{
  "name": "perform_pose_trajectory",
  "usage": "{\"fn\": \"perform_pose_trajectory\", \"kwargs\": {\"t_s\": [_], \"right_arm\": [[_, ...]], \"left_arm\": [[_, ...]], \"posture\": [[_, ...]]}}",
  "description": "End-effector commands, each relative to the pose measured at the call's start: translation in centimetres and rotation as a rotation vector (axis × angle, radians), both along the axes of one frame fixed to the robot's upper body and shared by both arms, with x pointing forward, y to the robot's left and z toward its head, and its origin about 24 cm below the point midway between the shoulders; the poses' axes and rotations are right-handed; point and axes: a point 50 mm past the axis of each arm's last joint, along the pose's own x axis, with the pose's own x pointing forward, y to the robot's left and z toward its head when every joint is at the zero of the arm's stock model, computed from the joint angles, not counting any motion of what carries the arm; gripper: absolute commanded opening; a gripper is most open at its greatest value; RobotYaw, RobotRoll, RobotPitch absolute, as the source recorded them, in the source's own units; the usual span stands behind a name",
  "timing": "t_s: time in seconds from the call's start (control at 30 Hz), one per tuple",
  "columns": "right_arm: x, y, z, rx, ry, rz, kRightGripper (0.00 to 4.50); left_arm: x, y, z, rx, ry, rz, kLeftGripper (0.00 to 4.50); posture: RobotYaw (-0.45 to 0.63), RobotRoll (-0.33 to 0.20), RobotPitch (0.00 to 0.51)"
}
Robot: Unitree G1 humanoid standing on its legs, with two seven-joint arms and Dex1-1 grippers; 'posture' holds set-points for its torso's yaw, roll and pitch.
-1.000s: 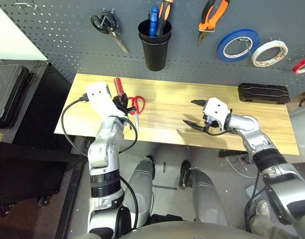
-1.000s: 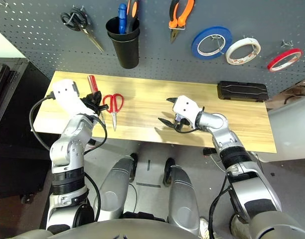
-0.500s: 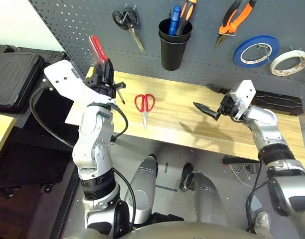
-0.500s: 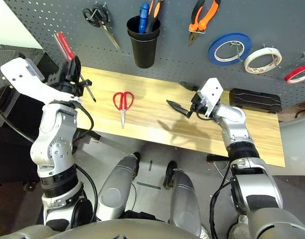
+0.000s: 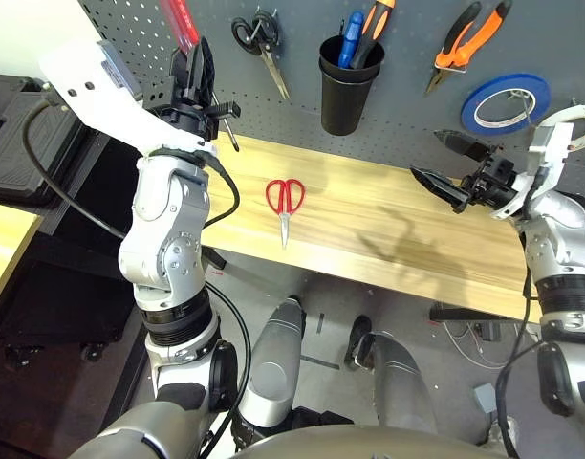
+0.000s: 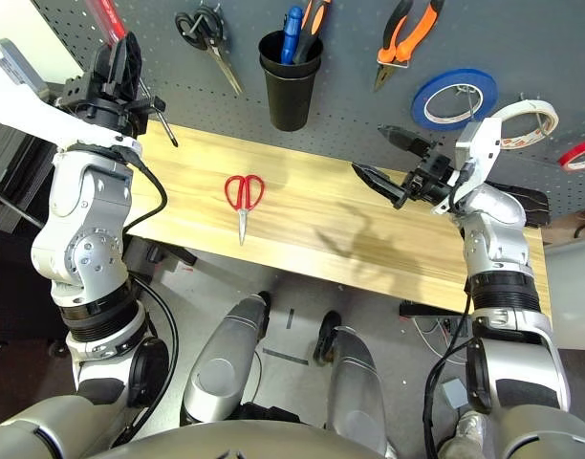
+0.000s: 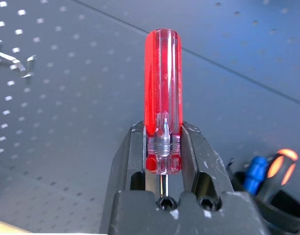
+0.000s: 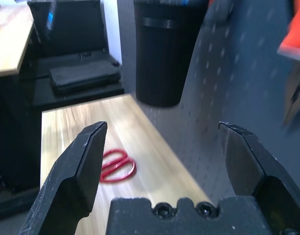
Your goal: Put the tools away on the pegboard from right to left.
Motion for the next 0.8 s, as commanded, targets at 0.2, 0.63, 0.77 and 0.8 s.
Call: {"fn": "perform_pose_trajectory", "kwargs": {"t_s": [0.2,0.63,0.77,0.8], "right_arm": [[-0.6,-1.7,2.8,0.028,-0.036,-0.027,4.50],[-0.5,-2.9,7.2,0.012,-0.089,-0.049,4.50],[-0.4,-3.0,7.9,0.002,-0.088,-0.042,4.50],[-0.4,-3.0,7.9,0.001,-0.087,-0.041,4.50]], "left_arm": [[1.2,-0.9,1.0,0.010,-0.027,-0.070,0.86],[2.3,-1.8,3.1,0.020,-0.084,-0.117,0.86],[2.6,-1.8,3.8,0.029,-0.103,-0.115,0.86],[2.6,-1.7,3.8,0.030,-0.106,-0.115,0.86]], "posture": [[0.24,0.000,0.244],[0.21,0.000,0.237],[0.20,0.000,0.238],[0.20,0.000,0.238]]}}
